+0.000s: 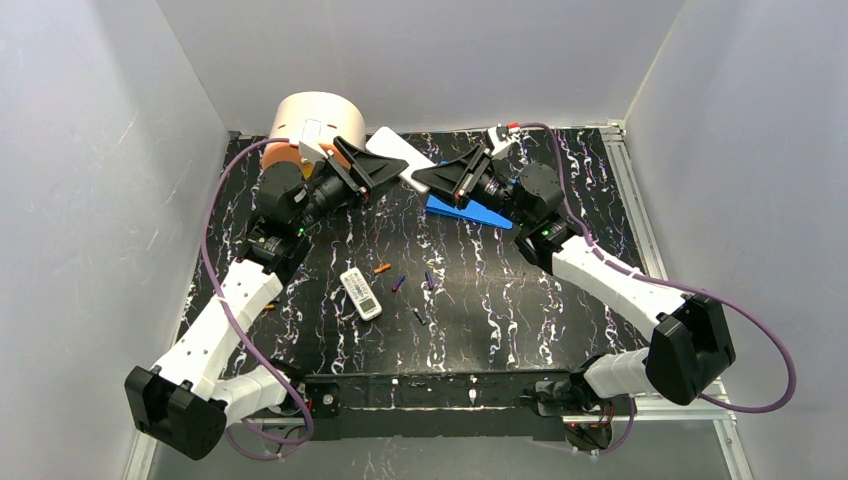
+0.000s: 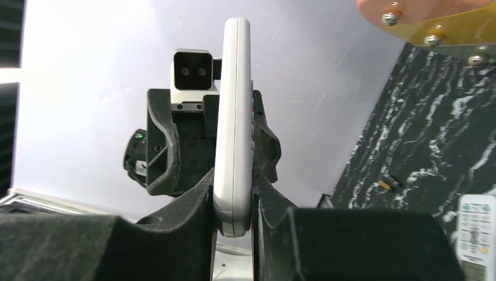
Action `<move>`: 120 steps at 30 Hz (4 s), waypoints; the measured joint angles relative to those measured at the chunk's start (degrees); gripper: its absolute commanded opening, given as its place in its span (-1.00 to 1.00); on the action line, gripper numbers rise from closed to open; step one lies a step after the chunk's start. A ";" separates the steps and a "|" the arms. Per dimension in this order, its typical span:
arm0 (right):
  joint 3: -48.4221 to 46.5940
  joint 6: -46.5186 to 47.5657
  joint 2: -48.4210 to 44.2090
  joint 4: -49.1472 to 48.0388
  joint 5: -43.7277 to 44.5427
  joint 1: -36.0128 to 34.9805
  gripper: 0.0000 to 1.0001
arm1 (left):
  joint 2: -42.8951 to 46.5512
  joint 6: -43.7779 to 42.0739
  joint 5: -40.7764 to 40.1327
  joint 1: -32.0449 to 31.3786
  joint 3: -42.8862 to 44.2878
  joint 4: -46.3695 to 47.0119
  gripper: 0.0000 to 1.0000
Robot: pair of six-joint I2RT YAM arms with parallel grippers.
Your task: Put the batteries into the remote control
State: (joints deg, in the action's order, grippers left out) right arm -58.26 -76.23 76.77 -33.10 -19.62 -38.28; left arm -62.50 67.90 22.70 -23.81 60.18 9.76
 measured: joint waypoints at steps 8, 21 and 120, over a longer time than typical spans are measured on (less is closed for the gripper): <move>1.44 -9.16 0.59 -8.26 0.17 0.02 -0.58 | 0.02 2.01 1.18 0.02 0.00 8.11 0.16; 1.68 -14.45 4.00 -12.59 -1.62 0.31 -0.57 | -4.79 2.16 1.44 0.09 1.07 10.47 -0.69; -2.69 -12.13 2.21 10.34 -1.60 1.51 -0.90 | -7.72 0.70 3.78 6.36 -5.46 19.74 -1.00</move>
State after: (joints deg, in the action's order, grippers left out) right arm -60.95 -88.36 78.98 -22.76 -21.21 -36.77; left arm -70.22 68.60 26.48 -17.45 54.72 29.50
